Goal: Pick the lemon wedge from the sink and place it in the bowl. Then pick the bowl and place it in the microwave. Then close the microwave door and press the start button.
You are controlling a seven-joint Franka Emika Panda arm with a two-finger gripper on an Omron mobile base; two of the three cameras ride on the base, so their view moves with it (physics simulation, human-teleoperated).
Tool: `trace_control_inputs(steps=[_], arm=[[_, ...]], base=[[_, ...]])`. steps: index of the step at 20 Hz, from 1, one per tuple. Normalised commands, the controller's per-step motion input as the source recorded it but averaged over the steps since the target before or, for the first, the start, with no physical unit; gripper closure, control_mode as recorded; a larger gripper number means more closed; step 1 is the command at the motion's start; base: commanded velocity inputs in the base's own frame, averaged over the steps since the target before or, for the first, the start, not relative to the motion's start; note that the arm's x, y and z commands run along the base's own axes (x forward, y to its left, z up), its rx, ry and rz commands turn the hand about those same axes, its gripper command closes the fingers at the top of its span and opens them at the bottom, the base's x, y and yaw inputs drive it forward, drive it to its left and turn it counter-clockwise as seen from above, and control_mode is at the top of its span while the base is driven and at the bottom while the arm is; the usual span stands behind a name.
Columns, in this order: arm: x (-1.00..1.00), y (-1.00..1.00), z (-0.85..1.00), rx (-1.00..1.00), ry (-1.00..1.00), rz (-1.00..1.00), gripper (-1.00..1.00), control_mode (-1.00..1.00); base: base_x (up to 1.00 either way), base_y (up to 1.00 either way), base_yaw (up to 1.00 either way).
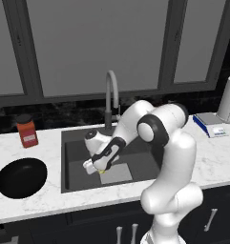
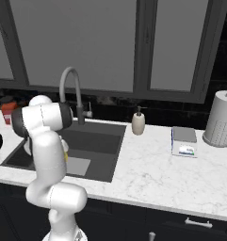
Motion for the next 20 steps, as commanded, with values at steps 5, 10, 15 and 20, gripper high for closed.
trace_control_inputs(steps=[5,10,15,20], arm=[[0.38,0.0,-0.1,0.0,0.0,0.0,-1.0,-1.0],[0.35,0.0,-0.13,0.0,0.0,0.0,-1.0,-1.0],[0.18,0.0,-0.34,0.0,0.0,0.0,-1.0,-1.0],[0.3,0.0,-0.32,0.0,0.0,0.0,-1.0,-1.0]], base=[[0.0,0.0,0.0],[0.0,0.0,0.0],[0.0,0.0,0.0],[0.0,0.0,0.0]])
